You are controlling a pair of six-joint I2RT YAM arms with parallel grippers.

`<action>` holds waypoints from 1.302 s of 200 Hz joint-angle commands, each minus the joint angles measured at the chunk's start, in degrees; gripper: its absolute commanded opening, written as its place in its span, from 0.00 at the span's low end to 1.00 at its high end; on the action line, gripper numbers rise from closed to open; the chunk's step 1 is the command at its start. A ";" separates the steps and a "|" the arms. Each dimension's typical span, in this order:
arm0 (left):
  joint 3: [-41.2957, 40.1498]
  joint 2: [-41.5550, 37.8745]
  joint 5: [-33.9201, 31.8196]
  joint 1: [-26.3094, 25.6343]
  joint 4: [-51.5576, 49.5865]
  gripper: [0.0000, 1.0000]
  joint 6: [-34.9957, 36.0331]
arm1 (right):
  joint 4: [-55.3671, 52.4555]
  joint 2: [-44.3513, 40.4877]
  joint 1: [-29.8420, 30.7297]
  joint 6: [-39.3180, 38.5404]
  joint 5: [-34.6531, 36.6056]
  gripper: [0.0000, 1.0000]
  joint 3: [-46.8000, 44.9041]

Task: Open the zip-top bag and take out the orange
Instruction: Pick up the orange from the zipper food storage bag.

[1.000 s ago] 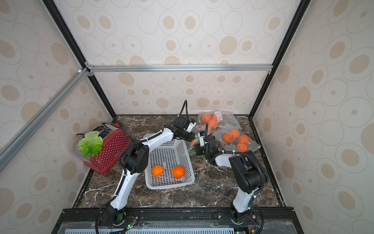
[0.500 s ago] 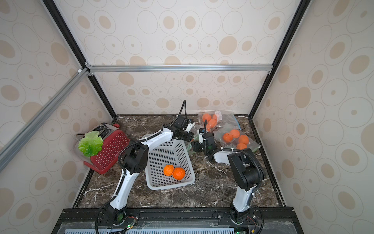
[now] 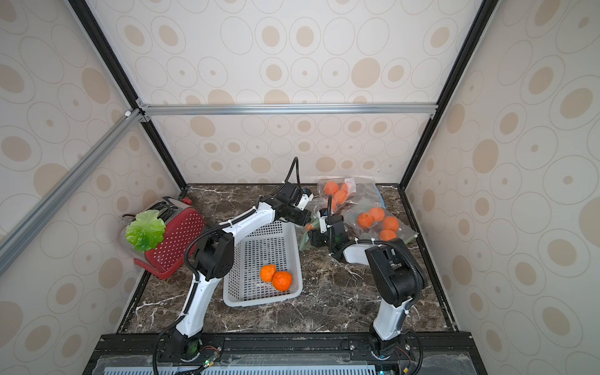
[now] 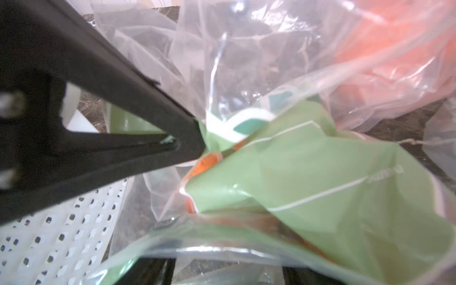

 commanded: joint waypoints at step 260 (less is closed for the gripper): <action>7.04 9.85 5.93 -2.33 -5.39 0.00 4.08 | -17.12 -8.80 -1.01 0.49 8.10 0.59 -2.58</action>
